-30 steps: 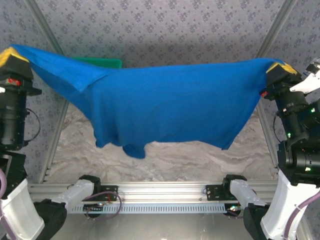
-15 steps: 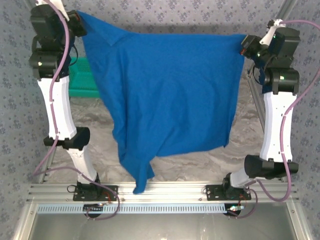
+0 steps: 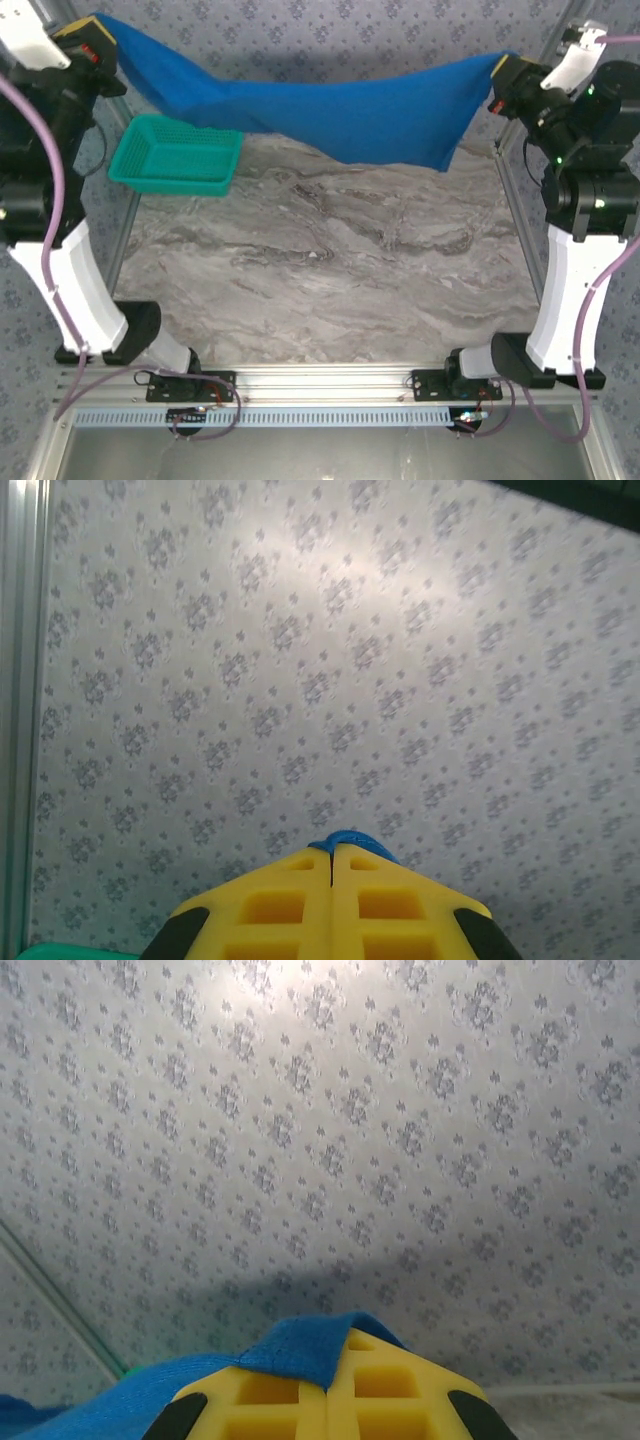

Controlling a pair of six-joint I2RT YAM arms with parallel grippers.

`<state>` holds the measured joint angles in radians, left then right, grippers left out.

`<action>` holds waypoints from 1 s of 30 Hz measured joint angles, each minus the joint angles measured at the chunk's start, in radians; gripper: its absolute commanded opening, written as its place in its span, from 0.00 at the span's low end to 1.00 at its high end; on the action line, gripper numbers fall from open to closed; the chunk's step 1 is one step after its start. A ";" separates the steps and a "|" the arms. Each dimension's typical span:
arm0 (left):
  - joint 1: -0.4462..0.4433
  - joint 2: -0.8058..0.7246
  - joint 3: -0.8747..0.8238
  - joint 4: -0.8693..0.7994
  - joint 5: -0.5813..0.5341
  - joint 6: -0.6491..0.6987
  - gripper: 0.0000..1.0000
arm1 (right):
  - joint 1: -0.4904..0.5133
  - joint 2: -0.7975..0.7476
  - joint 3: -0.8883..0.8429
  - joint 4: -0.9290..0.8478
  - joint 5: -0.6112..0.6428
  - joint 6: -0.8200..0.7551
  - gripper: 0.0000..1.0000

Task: Fold the inside-out t-shirt

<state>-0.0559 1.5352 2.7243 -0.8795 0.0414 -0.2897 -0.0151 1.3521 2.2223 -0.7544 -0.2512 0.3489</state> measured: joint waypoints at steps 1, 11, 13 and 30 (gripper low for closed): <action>0.000 -0.037 -0.035 0.002 0.003 0.000 0.00 | 0.003 -0.028 -0.033 -0.014 0.000 -0.004 0.00; 0.004 -0.327 -0.241 -0.012 0.011 0.000 0.00 | 0.008 -0.316 -0.215 -0.158 0.004 -0.032 0.00; 0.004 -0.342 -0.201 -0.016 0.015 0.000 0.00 | 0.008 -0.347 -0.192 -0.167 0.004 -0.032 0.00; -0.007 0.166 -0.244 0.080 0.018 0.016 0.00 | 0.007 -0.012 -0.336 -0.027 0.206 -0.101 0.00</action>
<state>-0.0631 1.7016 2.4805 -0.7994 0.0593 -0.2733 -0.0082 1.3403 1.8866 -0.7815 -0.0456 0.2481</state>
